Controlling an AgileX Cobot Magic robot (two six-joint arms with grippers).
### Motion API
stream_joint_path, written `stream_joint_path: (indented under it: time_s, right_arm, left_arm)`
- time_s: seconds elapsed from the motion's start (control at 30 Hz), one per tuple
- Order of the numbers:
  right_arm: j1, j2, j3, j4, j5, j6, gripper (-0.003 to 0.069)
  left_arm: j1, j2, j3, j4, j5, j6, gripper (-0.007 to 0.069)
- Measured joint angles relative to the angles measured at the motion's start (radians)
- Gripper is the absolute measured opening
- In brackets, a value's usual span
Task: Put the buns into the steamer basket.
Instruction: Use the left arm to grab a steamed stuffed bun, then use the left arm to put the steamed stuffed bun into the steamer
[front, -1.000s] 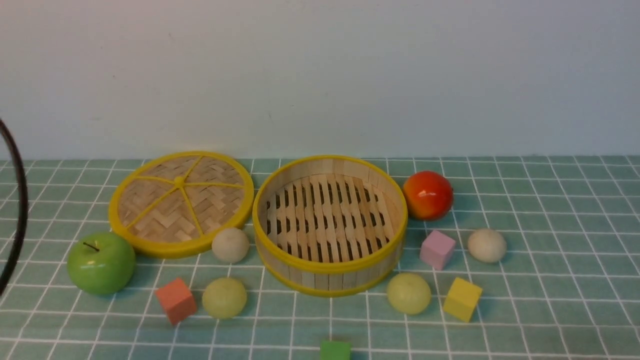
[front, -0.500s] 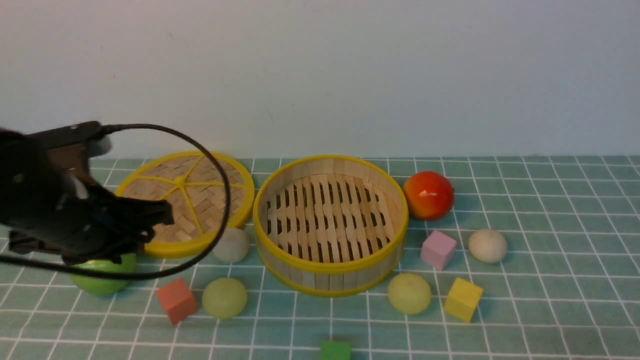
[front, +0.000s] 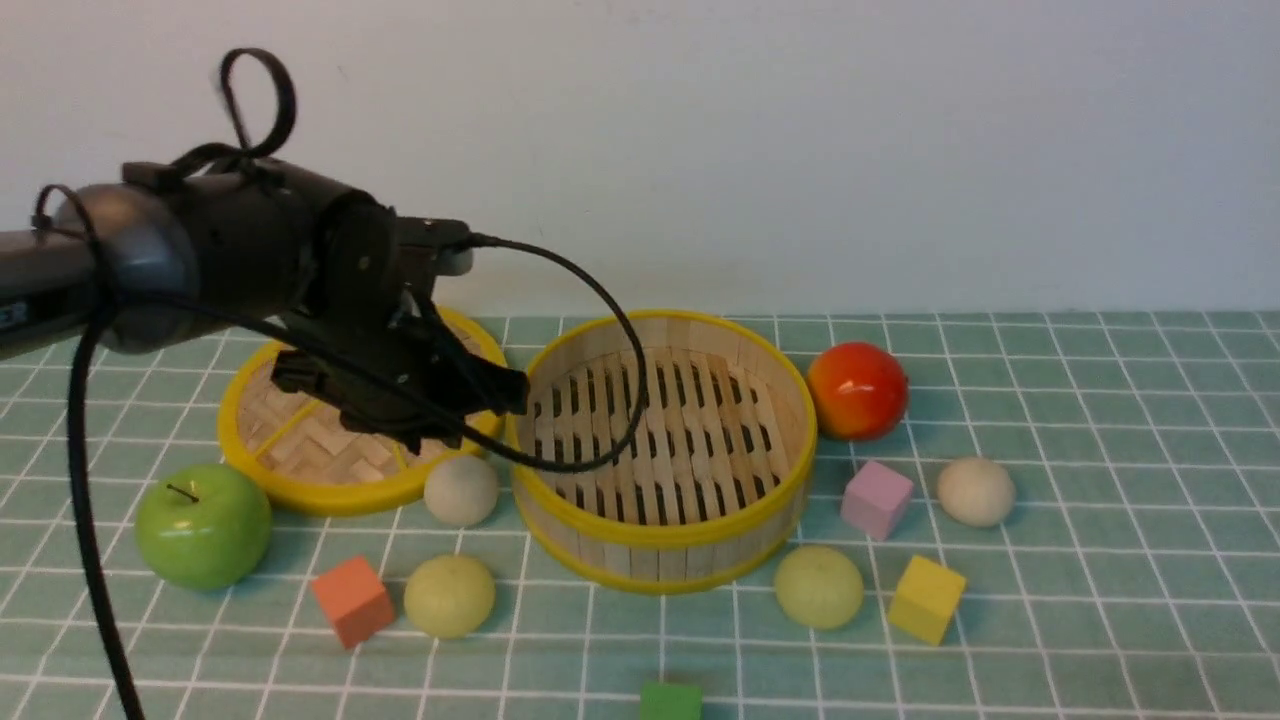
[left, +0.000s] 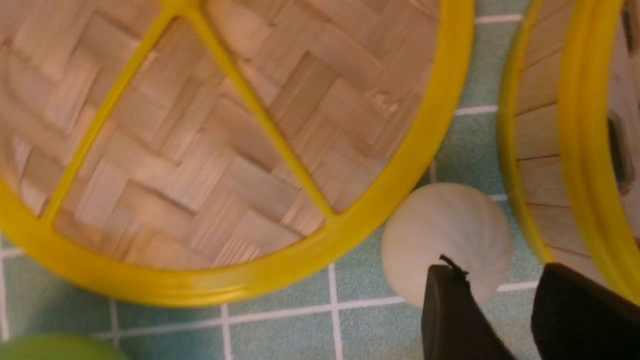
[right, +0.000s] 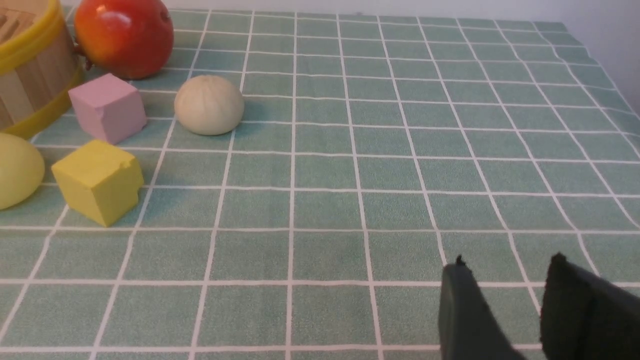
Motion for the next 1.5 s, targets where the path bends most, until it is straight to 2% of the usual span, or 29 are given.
stream_joint_path:
  time_s: [0.13, 0.47, 0.93, 1.03, 1.07, 1.1, 1.13, 1.17, 1.5]
  right_arm:
    - [0.000, 0.000, 0.000, 0.000, 0.000, 0.000, 0.0240]
    - [0.000, 0.000, 0.000, 0.000, 0.000, 0.000, 0.0240]
    - [0.000, 0.000, 0.000, 0.000, 0.000, 0.000, 0.0240]
    - [0.000, 0.000, 0.000, 0.000, 0.000, 0.000, 0.0240]
    - [0.000, 0.000, 0.000, 0.000, 0.000, 0.000, 0.0240]
    - [0.000, 0.000, 0.000, 0.000, 0.000, 0.000, 0.0240]
    - [0.000, 0.000, 0.000, 0.000, 0.000, 0.000, 0.0240]
    - [0.000, 0.000, 0.000, 0.000, 0.000, 0.000, 0.0240]
    - [0.000, 0.000, 0.000, 0.000, 0.000, 0.000, 0.0240]
  left_arm:
    - [-0.026, 0.030, -0.009, 0.000, -0.004, 0.030, 0.0238]
    - [-0.030, 0.076, -0.009, 0.077, 0.000, -0.097, 0.0238]
    - [-0.030, 0.121, -0.011, 0.091, -0.047, -0.112, 0.0230]
    - [-0.030, 0.121, -0.011, 0.092, -0.049, -0.112, 0.0169]
    - [-0.030, 0.121, -0.011, 0.092, -0.048, -0.112, 0.0099]
    - [-0.030, 0.121, -0.011, 0.092, -0.048, -0.112, 0.0090]
    - [-0.030, 0.121, -0.011, 0.092, -0.045, -0.112, 0.0029]
    - [-0.030, 0.121, -0.011, 0.093, -0.041, -0.112, 0.0001]
    - [-0.030, -0.002, -0.113, 0.079, 0.157, -0.123, -0.0013]
